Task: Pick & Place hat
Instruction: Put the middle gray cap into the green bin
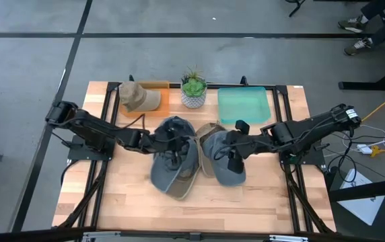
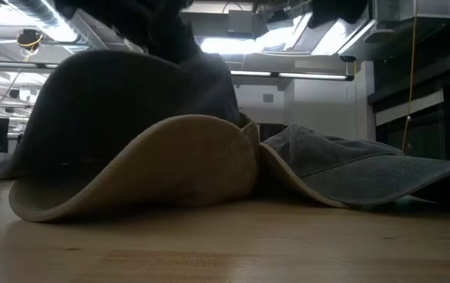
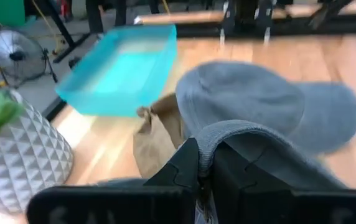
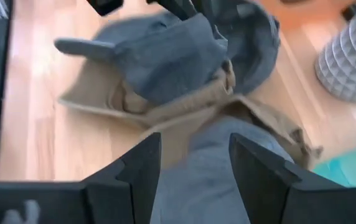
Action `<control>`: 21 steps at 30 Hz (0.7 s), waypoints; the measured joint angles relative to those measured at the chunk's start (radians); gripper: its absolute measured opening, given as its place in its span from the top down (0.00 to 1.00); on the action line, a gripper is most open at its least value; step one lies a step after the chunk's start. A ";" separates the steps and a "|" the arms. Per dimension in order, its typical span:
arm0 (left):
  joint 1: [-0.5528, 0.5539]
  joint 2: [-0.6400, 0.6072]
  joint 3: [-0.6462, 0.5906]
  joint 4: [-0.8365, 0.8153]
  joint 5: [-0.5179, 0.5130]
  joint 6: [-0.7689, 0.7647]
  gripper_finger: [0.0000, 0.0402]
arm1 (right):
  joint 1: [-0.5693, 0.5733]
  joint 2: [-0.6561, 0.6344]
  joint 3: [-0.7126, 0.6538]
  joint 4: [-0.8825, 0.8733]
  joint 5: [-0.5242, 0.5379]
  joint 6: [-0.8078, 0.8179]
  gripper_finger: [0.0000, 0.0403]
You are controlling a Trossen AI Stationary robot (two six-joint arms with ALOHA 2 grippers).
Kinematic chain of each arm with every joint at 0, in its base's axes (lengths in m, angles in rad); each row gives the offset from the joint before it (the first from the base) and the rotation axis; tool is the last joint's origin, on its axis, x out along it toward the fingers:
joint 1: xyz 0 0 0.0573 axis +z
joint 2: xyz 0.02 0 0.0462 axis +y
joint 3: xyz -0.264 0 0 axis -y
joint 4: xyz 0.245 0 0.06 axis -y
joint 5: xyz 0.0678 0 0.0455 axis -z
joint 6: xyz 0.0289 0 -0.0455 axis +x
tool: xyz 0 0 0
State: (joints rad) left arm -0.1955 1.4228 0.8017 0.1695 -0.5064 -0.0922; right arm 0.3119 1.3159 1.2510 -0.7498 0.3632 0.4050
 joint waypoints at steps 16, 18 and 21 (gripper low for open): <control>-0.014 -0.414 0.000 0.047 -0.007 0.143 0.95 | -0.093 0.000 0.000 0.314 0.025 -0.055 0.53; -0.014 -0.463 0.000 0.076 0.011 0.148 0.95 | -0.106 0.000 0.000 0.353 0.014 -0.114 0.53; -0.014 -0.516 0.000 0.121 0.054 0.157 0.95 | -0.127 0.000 0.000 0.414 -0.007 -0.188 0.53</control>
State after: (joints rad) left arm -0.2096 0.9064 0.8013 0.2910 -0.4526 0.0649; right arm 0.1848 1.3163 1.2510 -0.3363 0.3563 0.2168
